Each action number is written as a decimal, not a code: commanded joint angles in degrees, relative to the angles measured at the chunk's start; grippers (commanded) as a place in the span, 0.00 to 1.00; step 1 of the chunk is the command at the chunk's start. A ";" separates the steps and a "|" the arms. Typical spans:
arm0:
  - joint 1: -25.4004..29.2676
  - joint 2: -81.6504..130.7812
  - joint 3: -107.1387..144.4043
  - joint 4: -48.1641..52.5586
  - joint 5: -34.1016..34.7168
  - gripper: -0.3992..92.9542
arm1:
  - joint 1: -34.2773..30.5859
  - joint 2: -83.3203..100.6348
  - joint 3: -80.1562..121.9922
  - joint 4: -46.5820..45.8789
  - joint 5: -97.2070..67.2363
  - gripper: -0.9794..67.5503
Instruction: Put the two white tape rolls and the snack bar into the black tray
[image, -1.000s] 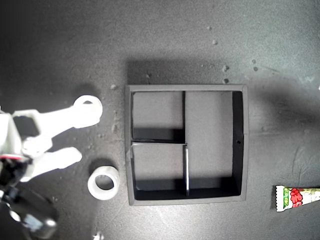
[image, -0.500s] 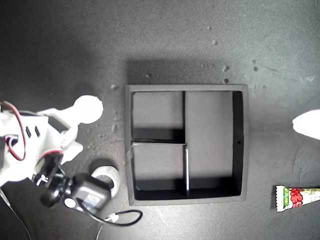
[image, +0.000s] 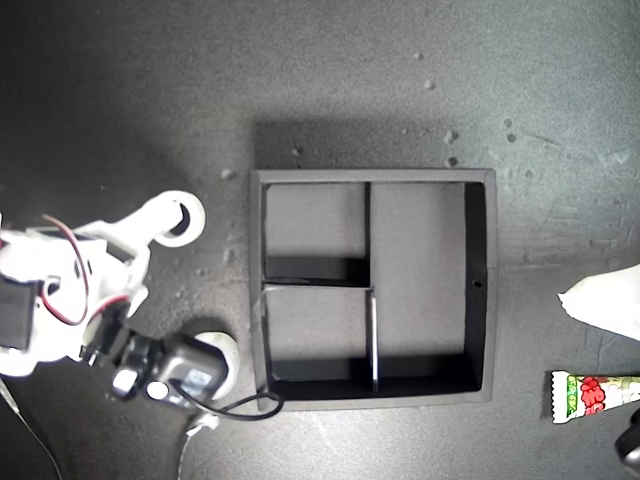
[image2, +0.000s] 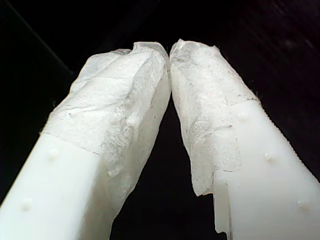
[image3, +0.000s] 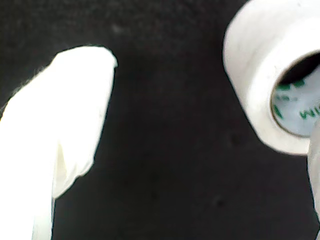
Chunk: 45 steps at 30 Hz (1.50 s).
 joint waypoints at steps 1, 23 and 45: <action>-0.53 -0.70 -0.18 -1.76 -0.09 0.33 | 0.00 0.09 0.97 0.62 2.90 0.01; -10.72 -16.44 -4.75 -4.22 1.49 0.08 | -9.93 0.00 3.87 10.28 18.19 0.07; -10.02 4.75 -31.11 20.13 7.65 0.00 | -38.41 0.44 25.66 -16.17 59.94 0.38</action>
